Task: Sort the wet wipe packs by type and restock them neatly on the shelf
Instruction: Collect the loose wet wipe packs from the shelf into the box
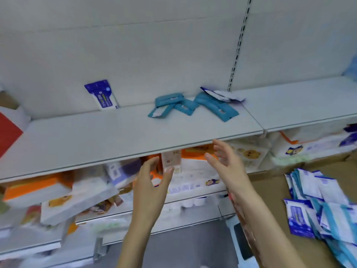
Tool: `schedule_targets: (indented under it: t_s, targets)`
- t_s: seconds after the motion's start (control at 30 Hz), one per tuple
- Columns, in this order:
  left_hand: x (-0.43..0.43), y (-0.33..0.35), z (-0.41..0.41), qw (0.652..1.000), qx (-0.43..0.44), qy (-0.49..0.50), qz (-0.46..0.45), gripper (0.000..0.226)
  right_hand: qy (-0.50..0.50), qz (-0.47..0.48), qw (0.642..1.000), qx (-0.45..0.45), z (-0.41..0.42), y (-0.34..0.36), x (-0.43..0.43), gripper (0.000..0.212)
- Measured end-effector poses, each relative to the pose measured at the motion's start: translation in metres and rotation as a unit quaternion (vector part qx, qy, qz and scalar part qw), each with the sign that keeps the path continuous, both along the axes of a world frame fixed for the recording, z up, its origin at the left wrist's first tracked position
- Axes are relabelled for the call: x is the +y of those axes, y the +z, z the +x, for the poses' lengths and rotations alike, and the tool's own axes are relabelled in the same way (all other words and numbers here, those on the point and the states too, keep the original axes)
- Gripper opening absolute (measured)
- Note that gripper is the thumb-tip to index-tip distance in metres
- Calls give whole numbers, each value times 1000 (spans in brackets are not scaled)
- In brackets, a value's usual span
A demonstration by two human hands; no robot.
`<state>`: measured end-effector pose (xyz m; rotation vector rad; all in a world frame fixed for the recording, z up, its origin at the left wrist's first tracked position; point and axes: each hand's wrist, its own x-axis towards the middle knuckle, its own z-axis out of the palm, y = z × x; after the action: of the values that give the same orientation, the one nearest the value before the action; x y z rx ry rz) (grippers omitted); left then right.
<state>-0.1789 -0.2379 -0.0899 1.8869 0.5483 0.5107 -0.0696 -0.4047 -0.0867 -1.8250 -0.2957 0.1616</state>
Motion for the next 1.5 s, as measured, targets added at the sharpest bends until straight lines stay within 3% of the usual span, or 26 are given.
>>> schedule_targets:
  t_s: [0.2,0.33,0.5,0.67,0.73,0.87,1.03,1.13,1.27,1.33,1.37,1.43,1.5]
  targets:
    - [49,-7,58,999,39,13,23,45,-35,-68,997,-13,75,-7,11,38]
    - [82,-12,122,995,61,46,59,42,-83,-150,985,-5,154,-17,14,38]
    - [109,-24,207,987,131,67,66,68,-101,-328,938,-42,247,-31,16,43]
    - [125,-38,275,958,225,92,149,79,-101,-400,911,7,282,-24,23,46]
    - [128,-39,290,943,260,94,184,81,-85,-384,918,38,284,-22,23,58]
    - [142,-36,302,923,340,72,164,87,-81,-236,965,83,265,-20,24,74]
    - [139,-23,280,940,333,30,63,44,2,-248,967,63,242,-18,20,31]
    - [135,-14,242,951,306,42,-9,29,36,-228,972,44,249,-5,14,21]
    - [147,16,203,936,344,-19,-73,19,-67,-65,992,83,281,23,3,13]
    - [153,34,195,923,370,-83,-71,8,-111,-45,990,78,307,28,-2,11]
    - [153,46,193,918,372,-112,-75,16,-117,-76,988,62,321,29,-4,9]
    - [153,69,193,924,347,-145,-61,55,-103,-162,980,50,346,21,-8,9]
    - [153,79,199,946,299,-117,-47,62,-80,-189,973,103,362,11,-12,19]
